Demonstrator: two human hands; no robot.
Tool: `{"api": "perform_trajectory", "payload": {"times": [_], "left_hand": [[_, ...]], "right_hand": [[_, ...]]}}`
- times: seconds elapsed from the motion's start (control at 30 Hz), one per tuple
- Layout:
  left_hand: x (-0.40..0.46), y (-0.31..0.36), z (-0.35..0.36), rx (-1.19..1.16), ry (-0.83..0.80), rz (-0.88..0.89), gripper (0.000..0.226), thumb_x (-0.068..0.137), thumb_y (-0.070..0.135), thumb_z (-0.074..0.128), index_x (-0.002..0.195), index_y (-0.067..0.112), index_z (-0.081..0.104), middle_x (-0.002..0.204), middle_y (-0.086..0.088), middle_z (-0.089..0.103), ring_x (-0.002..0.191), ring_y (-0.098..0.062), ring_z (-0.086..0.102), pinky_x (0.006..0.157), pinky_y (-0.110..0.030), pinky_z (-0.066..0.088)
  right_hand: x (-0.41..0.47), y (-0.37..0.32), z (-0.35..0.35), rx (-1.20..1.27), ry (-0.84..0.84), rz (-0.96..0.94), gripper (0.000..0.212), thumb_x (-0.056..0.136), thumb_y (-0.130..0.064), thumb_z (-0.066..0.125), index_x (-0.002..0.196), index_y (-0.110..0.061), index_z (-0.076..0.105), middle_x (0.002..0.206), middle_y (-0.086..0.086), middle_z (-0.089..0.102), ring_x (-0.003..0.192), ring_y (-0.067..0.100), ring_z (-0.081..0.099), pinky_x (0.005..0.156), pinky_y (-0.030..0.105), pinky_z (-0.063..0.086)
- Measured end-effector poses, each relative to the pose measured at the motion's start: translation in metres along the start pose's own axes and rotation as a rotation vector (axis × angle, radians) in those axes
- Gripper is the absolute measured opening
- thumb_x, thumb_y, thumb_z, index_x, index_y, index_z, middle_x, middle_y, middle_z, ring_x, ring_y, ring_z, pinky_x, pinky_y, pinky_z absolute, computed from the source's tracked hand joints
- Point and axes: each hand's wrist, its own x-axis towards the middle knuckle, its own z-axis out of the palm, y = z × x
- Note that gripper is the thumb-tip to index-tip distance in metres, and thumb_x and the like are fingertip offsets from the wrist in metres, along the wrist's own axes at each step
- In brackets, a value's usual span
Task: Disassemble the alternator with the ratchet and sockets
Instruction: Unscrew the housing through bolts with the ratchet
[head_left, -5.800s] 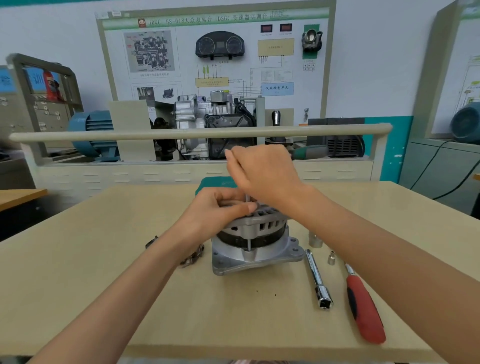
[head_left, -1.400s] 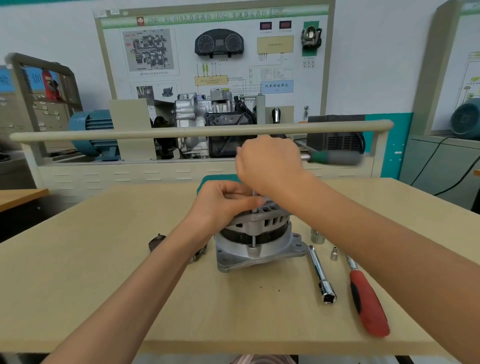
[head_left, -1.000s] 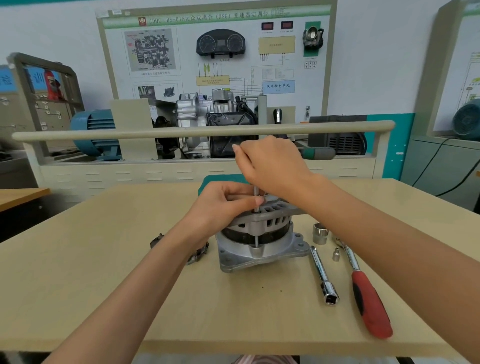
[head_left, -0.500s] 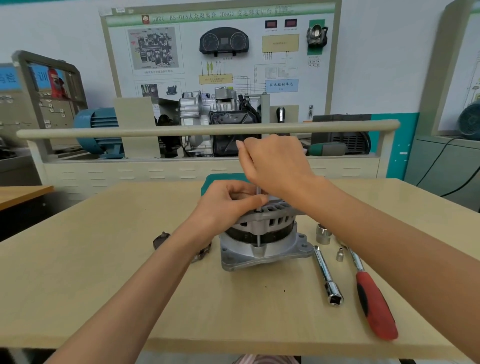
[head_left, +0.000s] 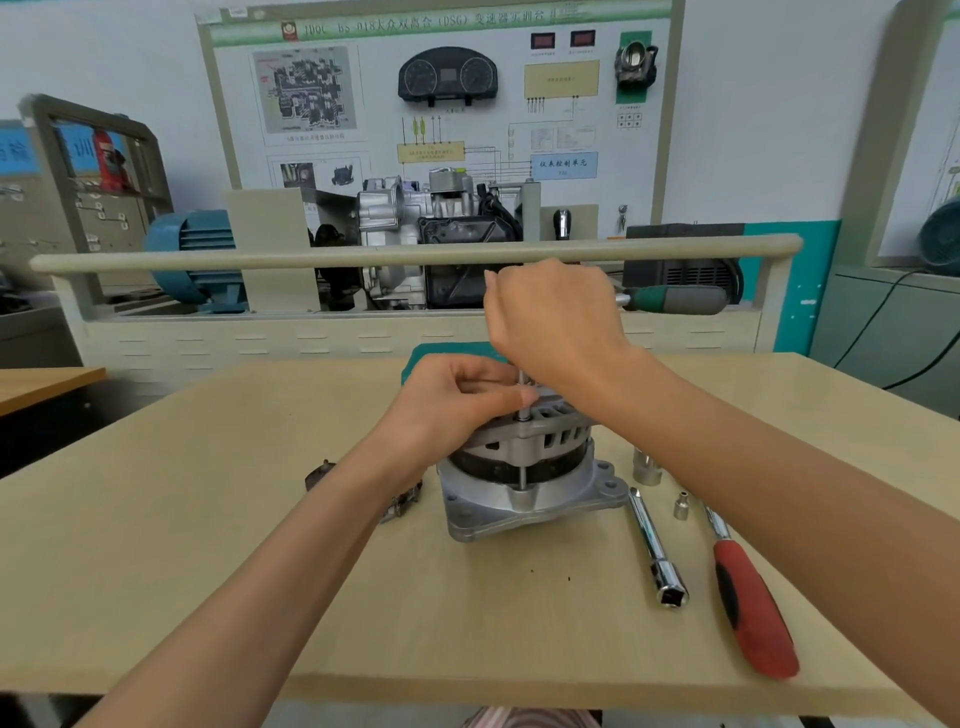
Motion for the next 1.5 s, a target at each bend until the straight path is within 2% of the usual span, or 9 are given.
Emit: {"api": "perform_trajectory", "payload": {"times": [0.13, 0.27, 0.43, 0.67, 0.83, 1.0, 1.23, 1.33, 1.5], "left_hand": [[0.000, 0.000, 0.009, 0.018, 0.127, -0.031, 0.024, 0.065, 0.029, 0.084, 0.075, 0.016, 0.067, 0.073, 0.000, 0.068, 0.079, -0.017, 0.064, 0.096, -0.047, 0.047], [-0.001, 0.002, 0.011, 0.054, 0.159, -0.014, 0.022, 0.067, 0.029, 0.082, 0.071, 0.019, 0.063, 0.063, 0.008, 0.063, 0.075, -0.016, 0.062, 0.098, -0.055, 0.042], [-0.002, 0.009, 0.019, 0.360, 0.273, 0.151, 0.026, 0.072, 0.037, 0.074, 0.065, 0.025, 0.052, 0.060, 0.013, 0.056, 0.075, -0.011, 0.058, 0.094, -0.040, 0.035], [-0.002, 0.008, 0.008, 0.242, 0.035, 0.074, 0.015, 0.085, 0.035, 0.068, 0.088, 0.020, 0.068, 0.082, 0.008, 0.071, 0.086, -0.010, 0.064, 0.098, -0.045, 0.044], [-0.001, 0.007, 0.001, 0.048, -0.014, 0.083, 0.007, 0.087, 0.017, 0.066, 0.086, 0.020, 0.073, 0.083, 0.007, 0.075, 0.068, 0.003, 0.065, 0.053, -0.006, 0.042], [0.005, 0.004, 0.013, 0.104, 0.171, 0.096, 0.020, 0.068, 0.024, 0.079, 0.064, 0.019, 0.061, 0.057, 0.008, 0.060, 0.059, -0.010, 0.055, 0.074, -0.035, 0.049], [-0.003, 0.006, -0.005, 0.040, -0.115, 0.111, 0.010, 0.088, 0.011, 0.063, 0.095, 0.015, 0.070, 0.068, 0.017, 0.070, 0.059, 0.009, 0.061, 0.052, -0.002, 0.039], [-0.001, 0.008, -0.006, 0.028, -0.067, 0.075, 0.010, 0.083, 0.012, 0.070, 0.093, 0.011, 0.073, 0.074, 0.007, 0.074, 0.067, 0.000, 0.067, 0.055, -0.009, 0.045], [0.006, 0.010, 0.011, 0.105, 0.098, 0.076, 0.017, 0.069, 0.024, 0.079, 0.073, 0.016, 0.064, 0.046, 0.016, 0.055, 0.040, 0.003, 0.046, 0.056, -0.028, 0.042]], "right_hand": [[-0.001, 0.002, -0.001, -0.020, -0.014, 0.010, 0.042, 0.098, -0.021, 0.034, 0.057, -0.016, 0.025, 0.049, -0.001, 0.025, 0.041, 0.014, 0.021, 0.044, 0.026, 0.011], [0.001, 0.000, -0.002, -0.016, -0.049, 0.038, 0.045, 0.098, -0.022, 0.036, 0.055, -0.016, 0.022, 0.050, -0.001, 0.026, 0.041, 0.014, 0.022, 0.044, 0.025, 0.011], [0.006, 0.001, -0.007, -0.019, -0.145, 0.123, 0.038, 0.090, -0.012, 0.045, 0.055, -0.014, 0.028, 0.052, -0.001, 0.031, 0.042, 0.015, 0.027, 0.044, 0.023, 0.015], [0.004, 0.003, -0.005, -0.020, -0.073, -0.021, 0.035, 0.098, -0.024, 0.034, 0.065, -0.014, 0.041, 0.051, -0.002, 0.029, 0.042, 0.015, 0.026, 0.043, 0.024, 0.014], [-0.002, 0.003, -0.007, 0.008, 0.028, -0.095, 0.035, 0.100, -0.029, 0.028, 0.072, -0.016, 0.044, 0.054, 0.000, 0.034, 0.049, 0.020, 0.035, 0.043, 0.026, 0.012], [0.006, 0.002, -0.007, 0.004, -0.151, 0.048, 0.035, 0.091, -0.016, 0.042, 0.058, -0.014, 0.031, 0.054, -0.001, 0.032, 0.043, 0.015, 0.028, 0.043, 0.024, 0.016], [0.004, 0.002, -0.006, -0.015, -0.065, -0.030, 0.031, 0.097, -0.023, 0.035, 0.068, -0.015, 0.041, 0.052, -0.002, 0.026, 0.043, 0.015, 0.023, 0.043, 0.026, 0.013], [0.002, 0.003, -0.007, 0.006, -0.071, -0.047, 0.033, 0.099, -0.026, 0.033, 0.069, -0.015, 0.042, 0.052, -0.003, 0.026, 0.044, 0.016, 0.024, 0.043, 0.026, 0.012], [0.010, 0.003, -0.016, -0.068, -0.275, 0.093, 0.033, 0.088, -0.013, 0.045, 0.059, -0.013, 0.030, 0.057, 0.000, 0.033, 0.046, 0.016, 0.031, 0.046, 0.025, 0.024]]}}
